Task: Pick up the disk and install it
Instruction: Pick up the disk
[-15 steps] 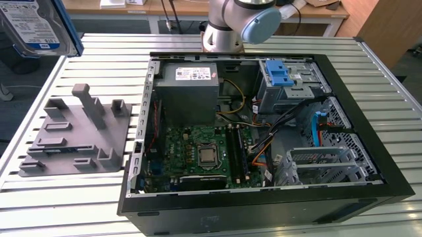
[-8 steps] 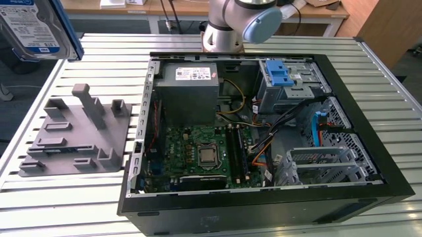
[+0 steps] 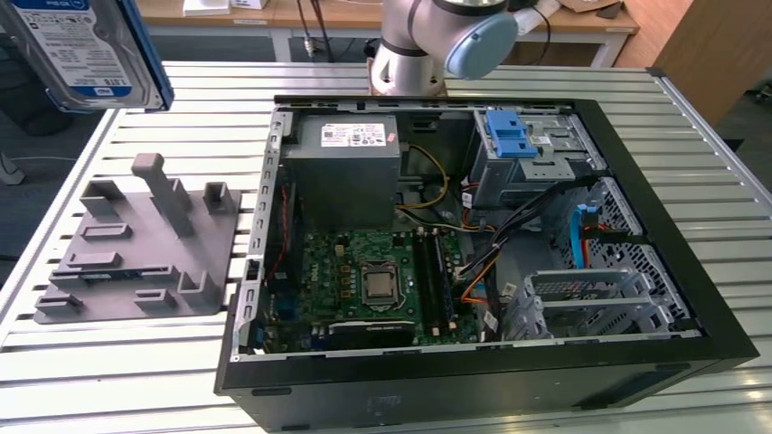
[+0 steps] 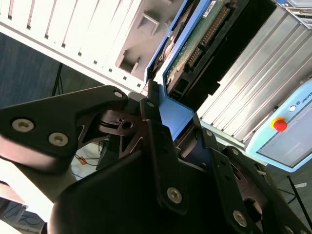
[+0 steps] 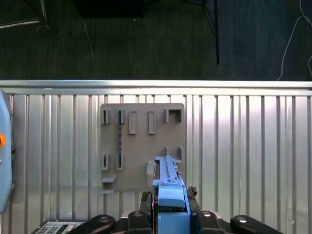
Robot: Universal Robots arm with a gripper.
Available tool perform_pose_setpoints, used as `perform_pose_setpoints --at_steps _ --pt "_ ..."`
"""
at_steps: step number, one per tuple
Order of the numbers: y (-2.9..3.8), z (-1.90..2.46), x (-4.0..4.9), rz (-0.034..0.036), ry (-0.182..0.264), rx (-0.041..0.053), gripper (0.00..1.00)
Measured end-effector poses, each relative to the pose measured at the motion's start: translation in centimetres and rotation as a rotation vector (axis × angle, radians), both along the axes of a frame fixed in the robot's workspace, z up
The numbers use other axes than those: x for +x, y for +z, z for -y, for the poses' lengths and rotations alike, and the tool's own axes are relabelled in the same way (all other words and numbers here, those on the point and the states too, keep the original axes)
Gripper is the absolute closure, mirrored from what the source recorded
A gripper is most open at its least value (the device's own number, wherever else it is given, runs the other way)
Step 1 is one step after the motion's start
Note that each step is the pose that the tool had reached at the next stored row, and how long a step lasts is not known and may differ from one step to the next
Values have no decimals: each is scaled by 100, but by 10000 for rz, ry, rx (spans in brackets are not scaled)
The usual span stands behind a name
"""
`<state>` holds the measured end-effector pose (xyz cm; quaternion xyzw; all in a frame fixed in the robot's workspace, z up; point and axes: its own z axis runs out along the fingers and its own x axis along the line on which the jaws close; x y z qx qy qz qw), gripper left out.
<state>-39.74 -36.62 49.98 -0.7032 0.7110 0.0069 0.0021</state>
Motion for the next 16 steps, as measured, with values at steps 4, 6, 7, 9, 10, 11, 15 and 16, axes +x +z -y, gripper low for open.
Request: perform_pose_setpoints --at_steps 4,6,7,9,10,11,15,16 --pt "0 0 73 -1 0 0 64" --pt "0 0 109 0 0 0 64" --pt "0 0 124 0 0 0 64" --pt "0 0 154 0 0 0 64" --pt "0 0 171 0 0 0 64" --pt "0 0 186 0 1 0 64" --pt "0 0 235 0 0 0 64" --pt "0 0 256 0 0 0 64"
